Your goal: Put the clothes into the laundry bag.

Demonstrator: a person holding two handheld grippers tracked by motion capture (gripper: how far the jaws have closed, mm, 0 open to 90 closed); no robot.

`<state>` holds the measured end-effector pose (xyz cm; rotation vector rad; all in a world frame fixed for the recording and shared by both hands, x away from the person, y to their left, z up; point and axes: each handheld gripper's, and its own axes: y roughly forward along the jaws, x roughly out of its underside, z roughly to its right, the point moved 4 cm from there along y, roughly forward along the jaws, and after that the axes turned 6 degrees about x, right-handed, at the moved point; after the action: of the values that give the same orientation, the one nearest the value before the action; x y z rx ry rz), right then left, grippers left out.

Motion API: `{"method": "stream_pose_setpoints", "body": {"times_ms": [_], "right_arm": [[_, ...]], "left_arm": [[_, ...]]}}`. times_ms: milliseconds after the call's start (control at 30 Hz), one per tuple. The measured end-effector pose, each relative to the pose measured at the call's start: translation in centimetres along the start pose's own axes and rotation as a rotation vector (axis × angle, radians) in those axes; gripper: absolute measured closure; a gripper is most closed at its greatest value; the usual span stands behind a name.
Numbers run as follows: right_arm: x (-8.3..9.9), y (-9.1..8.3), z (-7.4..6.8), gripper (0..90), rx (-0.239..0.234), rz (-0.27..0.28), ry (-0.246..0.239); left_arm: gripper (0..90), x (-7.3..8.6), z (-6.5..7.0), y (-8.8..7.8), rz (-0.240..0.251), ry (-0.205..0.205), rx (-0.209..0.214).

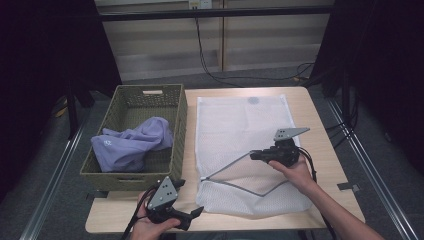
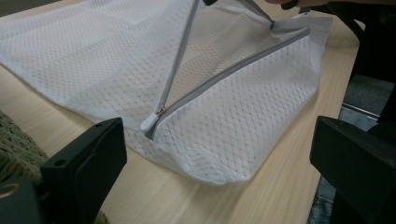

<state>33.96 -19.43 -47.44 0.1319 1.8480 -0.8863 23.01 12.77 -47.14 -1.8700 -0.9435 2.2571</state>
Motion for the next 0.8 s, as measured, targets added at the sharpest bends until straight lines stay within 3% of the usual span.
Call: {"method": "stream_pose_setpoints", "body": {"times_ms": [800], "right_arm": [[-4.1, -1.2, 0.7, 88.7, -0.007, 0.134, 0.016]], "left_arm": [[4.0, 0.1, 0.0, -0.2, 0.018, -0.028, 0.002]]}}
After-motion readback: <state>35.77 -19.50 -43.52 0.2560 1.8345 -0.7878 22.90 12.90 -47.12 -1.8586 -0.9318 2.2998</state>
